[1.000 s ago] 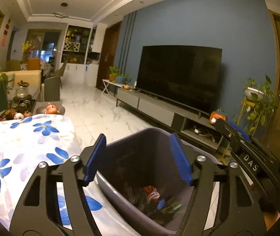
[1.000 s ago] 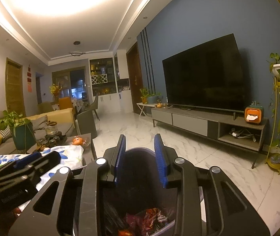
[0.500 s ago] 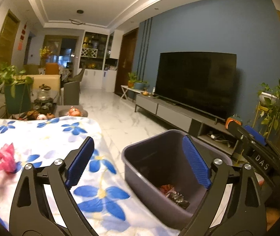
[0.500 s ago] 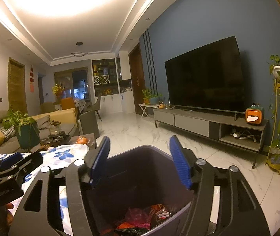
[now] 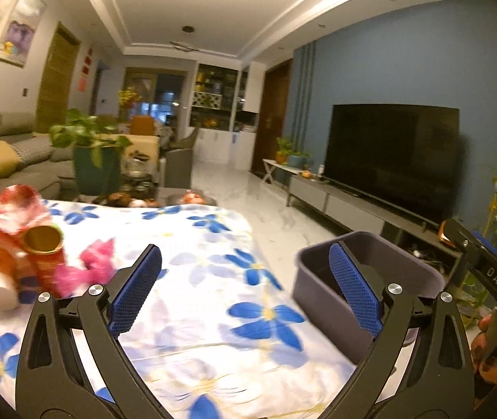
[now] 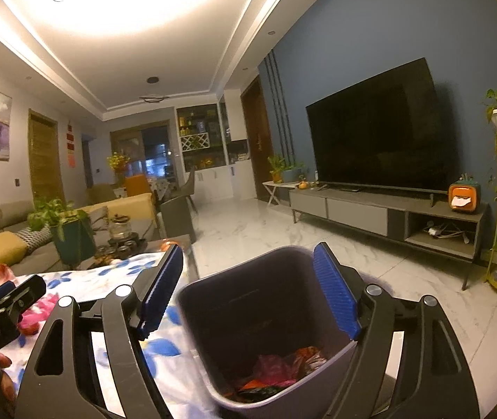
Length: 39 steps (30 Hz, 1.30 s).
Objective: Collect trash
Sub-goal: 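Move both open tools back toward the cups and can on the table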
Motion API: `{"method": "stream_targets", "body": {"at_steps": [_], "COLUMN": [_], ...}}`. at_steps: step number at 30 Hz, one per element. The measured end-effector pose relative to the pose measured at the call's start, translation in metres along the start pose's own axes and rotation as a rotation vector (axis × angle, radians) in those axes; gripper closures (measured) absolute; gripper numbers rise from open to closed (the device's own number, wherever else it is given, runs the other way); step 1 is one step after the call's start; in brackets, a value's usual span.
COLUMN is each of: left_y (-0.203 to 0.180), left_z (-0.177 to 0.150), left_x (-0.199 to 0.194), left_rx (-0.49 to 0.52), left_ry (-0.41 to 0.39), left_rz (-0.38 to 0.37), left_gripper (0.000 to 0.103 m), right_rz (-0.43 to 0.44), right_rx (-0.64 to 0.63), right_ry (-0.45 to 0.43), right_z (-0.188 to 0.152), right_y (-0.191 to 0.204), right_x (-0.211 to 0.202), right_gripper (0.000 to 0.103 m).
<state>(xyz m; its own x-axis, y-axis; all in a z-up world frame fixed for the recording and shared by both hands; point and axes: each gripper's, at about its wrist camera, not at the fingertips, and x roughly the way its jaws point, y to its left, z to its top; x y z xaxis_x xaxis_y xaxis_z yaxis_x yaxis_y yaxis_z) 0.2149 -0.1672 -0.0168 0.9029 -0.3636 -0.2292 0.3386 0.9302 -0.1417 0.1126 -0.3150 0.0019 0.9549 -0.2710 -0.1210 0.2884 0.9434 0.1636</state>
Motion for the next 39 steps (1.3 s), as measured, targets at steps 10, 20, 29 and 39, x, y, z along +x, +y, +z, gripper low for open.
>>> {"method": "stream_targets", "body": {"at_steps": [10,20,29,39], "left_y": [0.063,0.129,0.178,0.216], "left_z": [-0.004,-0.015,-0.025,-0.030], "left_x": [-0.039,-0.070,-0.082,-0.076], "left_rx": [-0.049,-0.074,-0.109,-0.162], "left_ry": [-0.017,-0.020,-0.001,0.022], "left_rz": [0.191,0.369,0.465,0.493], "left_gripper": [0.008,0.008,0.008,0.008], "right_rz": [0.128,0.267,0.369,0.459], "right_rx": [-0.025,-0.075,-0.117,-0.134], "right_ry": [0.031,0.068,0.096,0.153], "right_z": [-0.012,-0.028,-0.049,-0.071], "right_y": [0.049,0.114,0.174,0.235], "right_x": [-0.008,-0.011,-0.003,0.016], "right_gripper": [0.028,0.028,0.028,0.028]}}
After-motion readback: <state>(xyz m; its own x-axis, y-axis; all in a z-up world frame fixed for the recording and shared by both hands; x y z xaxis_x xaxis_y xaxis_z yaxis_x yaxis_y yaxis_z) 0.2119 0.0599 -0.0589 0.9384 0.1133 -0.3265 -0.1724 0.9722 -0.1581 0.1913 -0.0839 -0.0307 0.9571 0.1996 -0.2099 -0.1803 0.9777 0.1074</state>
